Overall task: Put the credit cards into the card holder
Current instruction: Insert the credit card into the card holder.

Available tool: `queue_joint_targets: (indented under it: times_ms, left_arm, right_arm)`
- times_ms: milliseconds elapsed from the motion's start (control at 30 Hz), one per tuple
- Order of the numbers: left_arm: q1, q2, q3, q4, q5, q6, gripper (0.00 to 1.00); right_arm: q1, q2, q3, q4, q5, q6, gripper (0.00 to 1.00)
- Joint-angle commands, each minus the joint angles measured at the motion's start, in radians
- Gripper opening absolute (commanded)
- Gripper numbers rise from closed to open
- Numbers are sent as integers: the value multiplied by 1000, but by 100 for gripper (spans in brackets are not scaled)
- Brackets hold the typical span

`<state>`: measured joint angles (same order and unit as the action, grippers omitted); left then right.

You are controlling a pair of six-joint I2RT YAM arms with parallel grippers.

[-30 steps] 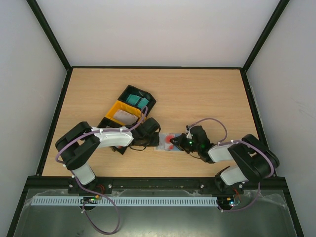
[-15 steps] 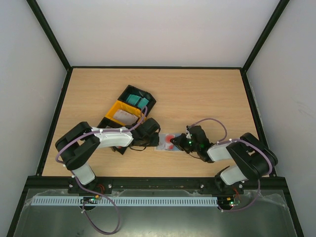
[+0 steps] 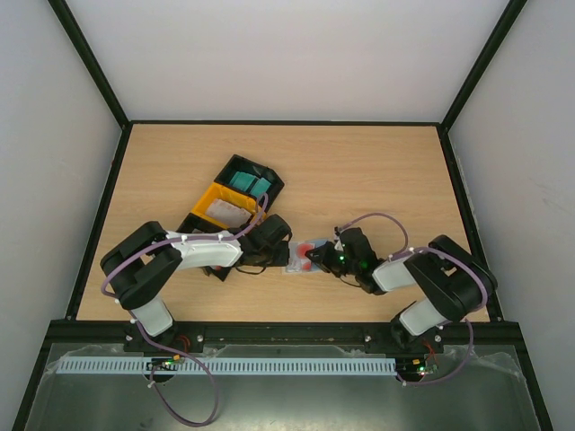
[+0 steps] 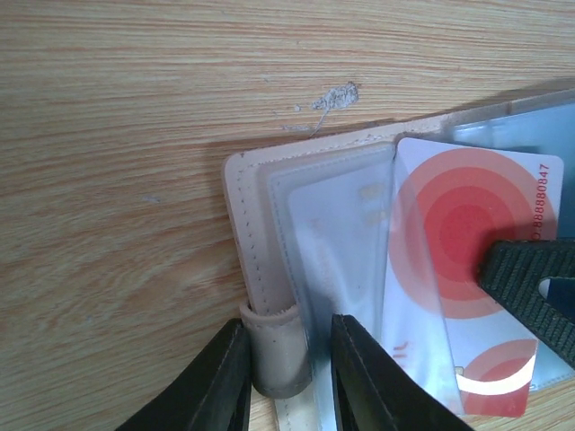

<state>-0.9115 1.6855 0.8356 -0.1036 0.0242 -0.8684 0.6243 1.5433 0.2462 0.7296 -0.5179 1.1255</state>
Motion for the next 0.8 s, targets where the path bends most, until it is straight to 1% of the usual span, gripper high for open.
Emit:
queue_joint_targets:
  times_ms: [0,100,167,367,600,767]
  left_arm:
    - [-11,44,-26,-41,-17,-3,27]
    - [-10,50,-23,-45,-31,-1,26]
    - [-11,54,-21,-45,-33,2,26]
    - [-11,61,-26,-38,-39,6,25]
    - [-11,65,-31,-29,-49,15,25]
    - [-11,67,-30,-9,-31,23,25]
  right_arm:
    - [36,-46,0,-264,28,-64,2]
    - [33,-97,5,-345,68,-85,2]
    - [30,-101,10,-372,67,-100,2]
    - [12,-38,29,-402,-3,-143,2]
    - [-3,-15,79,-476,-43,-206,2]
    - [-4,57,93,-448,-84,-232,2]
